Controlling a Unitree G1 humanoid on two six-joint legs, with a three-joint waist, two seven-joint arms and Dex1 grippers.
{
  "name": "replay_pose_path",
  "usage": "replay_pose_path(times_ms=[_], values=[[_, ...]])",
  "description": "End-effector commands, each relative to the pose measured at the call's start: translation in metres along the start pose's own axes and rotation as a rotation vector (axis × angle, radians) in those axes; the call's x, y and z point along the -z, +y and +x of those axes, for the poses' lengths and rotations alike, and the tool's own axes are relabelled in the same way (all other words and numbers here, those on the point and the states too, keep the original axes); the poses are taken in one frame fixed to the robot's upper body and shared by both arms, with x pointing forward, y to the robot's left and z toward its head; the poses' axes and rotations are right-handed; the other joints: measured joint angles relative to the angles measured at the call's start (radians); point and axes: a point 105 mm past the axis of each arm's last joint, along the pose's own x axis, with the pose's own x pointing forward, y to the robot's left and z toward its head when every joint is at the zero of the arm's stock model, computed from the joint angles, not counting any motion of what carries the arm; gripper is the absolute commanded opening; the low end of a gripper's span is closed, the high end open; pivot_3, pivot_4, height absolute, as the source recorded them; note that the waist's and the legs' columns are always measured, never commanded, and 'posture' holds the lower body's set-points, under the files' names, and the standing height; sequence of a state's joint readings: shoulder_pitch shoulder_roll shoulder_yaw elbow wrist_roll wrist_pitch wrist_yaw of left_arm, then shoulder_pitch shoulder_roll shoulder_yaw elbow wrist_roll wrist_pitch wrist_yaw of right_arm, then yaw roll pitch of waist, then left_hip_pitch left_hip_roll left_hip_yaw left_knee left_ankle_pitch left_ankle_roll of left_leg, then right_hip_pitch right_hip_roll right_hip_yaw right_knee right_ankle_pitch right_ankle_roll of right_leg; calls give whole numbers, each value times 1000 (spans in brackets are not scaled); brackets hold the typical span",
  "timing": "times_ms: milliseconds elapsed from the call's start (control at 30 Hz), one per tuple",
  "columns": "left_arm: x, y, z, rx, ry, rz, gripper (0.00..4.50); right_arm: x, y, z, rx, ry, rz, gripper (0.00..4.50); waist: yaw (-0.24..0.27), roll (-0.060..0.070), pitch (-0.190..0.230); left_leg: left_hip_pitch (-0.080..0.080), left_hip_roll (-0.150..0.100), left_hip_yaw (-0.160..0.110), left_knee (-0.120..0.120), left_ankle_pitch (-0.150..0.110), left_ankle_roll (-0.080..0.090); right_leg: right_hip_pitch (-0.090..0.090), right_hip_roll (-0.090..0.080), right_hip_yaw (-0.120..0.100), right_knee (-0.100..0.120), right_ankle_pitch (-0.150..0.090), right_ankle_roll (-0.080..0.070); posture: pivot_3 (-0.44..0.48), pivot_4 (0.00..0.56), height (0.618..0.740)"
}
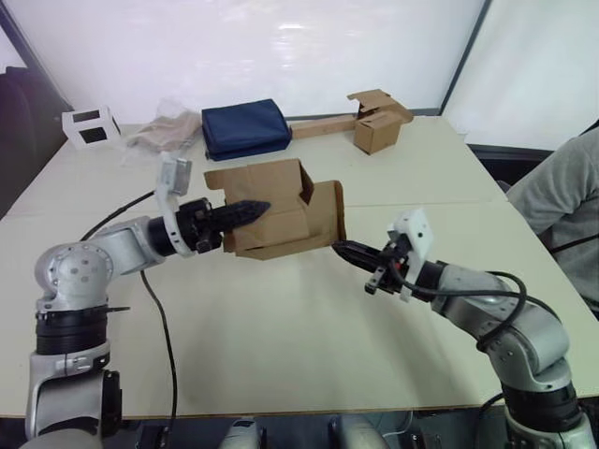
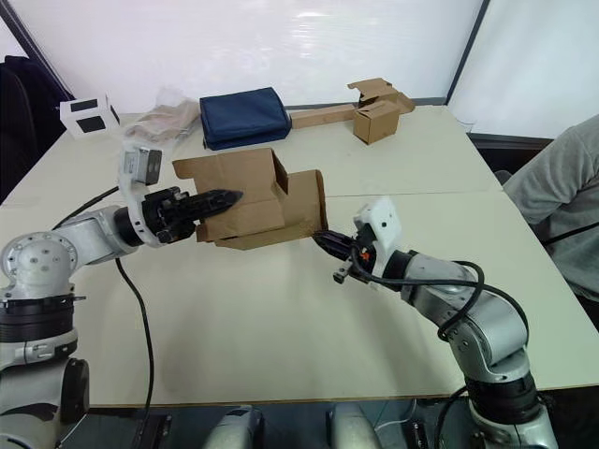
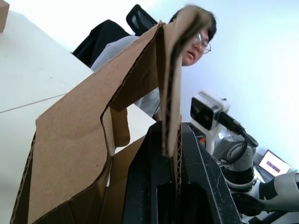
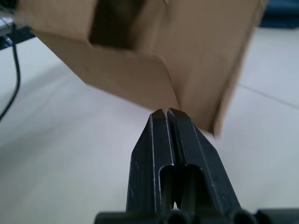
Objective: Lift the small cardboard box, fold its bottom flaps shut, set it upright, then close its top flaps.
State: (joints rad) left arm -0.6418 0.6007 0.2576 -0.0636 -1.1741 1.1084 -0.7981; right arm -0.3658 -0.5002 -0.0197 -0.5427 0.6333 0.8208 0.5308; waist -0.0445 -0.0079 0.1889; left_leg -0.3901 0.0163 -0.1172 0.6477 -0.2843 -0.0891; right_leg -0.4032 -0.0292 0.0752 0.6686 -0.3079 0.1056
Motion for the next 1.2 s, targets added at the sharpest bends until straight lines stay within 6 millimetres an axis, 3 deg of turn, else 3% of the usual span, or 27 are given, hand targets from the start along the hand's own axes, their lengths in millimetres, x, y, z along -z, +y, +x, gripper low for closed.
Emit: replay_pose_path(times_ms=[33,300,600,733,1000,1033,1100,1200], values=[[-7,-15,4,55,-10,41,63,-14,3,5,-17,-54,-37,0,0,0,0,0,0,0,0,0,0,0,0,0,0,0,0,0,150,740],[-6,-17,4,59,-15,35,63,-27,22,23,-150,-84,-59,0,0,0,0,0,0,0,0,0,0,0,0,0,0,0,0,0,150,740],[-5,-16,4,60,-24,35,63,-31,33,24,-202,-95,-55,0,0,0,0,0,0,0,0,0,0,0,0,0,0,0,0,0,150,740],[-6,-16,3,62,-36,37,63,-35,10,6,-102,-141,18,0,2,0,0,0,0,0,0,0,0,0,0,0,0,0,0,0,150,740],[-10,-18,5,84,-57,37,63,-37,-31,-30,21,-318,332,0,-1,0,0,0,0,0,0,0,0,0,0,0,0,0,0,0,150,740],[-10,-19,6,88,-61,37,0,-36,-35,-33,25,-344,379,545,-1,0,0,0,0,0,0,0,0,0,0,0,0,0,0,0,150,740],[-12,-19,7,94,-67,38,0,-35,-38,-35,21,-380,441,1088,-1,0,0,0,0,0,0,0,0,0,0,0,0,0,0,0,150,740],[-17,-20,10,109,-97,25,0,-27,-43,-31,15,-455,577,2453,-1,0,0,0,0,0,0,0,0,0,0,0,0,0,0,0,150,740]])
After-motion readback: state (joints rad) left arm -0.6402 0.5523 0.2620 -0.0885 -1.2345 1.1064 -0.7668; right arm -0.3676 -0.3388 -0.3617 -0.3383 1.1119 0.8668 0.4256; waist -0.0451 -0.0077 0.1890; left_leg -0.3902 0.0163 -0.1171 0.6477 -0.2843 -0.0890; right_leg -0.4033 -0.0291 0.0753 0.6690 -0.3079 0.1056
